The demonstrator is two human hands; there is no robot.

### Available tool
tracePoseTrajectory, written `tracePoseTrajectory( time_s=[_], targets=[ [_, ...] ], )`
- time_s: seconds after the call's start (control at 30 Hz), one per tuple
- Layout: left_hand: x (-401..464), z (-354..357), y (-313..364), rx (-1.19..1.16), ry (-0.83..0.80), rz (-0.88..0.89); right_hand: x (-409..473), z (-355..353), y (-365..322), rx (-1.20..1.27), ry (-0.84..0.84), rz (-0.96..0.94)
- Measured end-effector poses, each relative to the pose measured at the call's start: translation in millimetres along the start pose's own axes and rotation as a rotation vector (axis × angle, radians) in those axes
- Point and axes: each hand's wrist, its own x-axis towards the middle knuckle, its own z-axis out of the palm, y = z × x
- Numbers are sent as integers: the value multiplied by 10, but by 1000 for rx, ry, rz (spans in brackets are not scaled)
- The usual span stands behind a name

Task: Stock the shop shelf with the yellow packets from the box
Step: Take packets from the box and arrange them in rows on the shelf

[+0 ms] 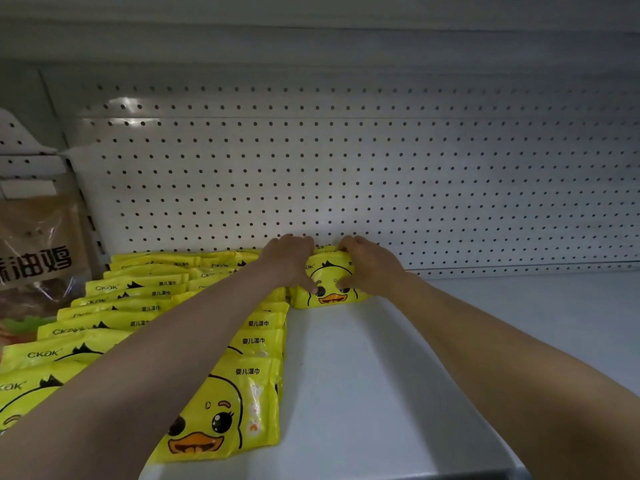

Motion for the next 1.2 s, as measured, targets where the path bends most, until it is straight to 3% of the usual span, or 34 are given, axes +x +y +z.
tracePoseTrajectory(
  time_s=[0.33,0.6,0.87,1.2],
  targets=[
    [23,-10,98,169,42,-107,-92,16,-107,-262,79,67],
    [-512,-354,218,-262,166,-228,-411,-490,-242,-230,163,47],
    [-1792,-783,488,-430,365,-311,-1275,-918,-752,42,213,-117],
    [-3779,-615,746,-156,485,-523,-2393,-793,-1488,64,168,-423]
  ],
)
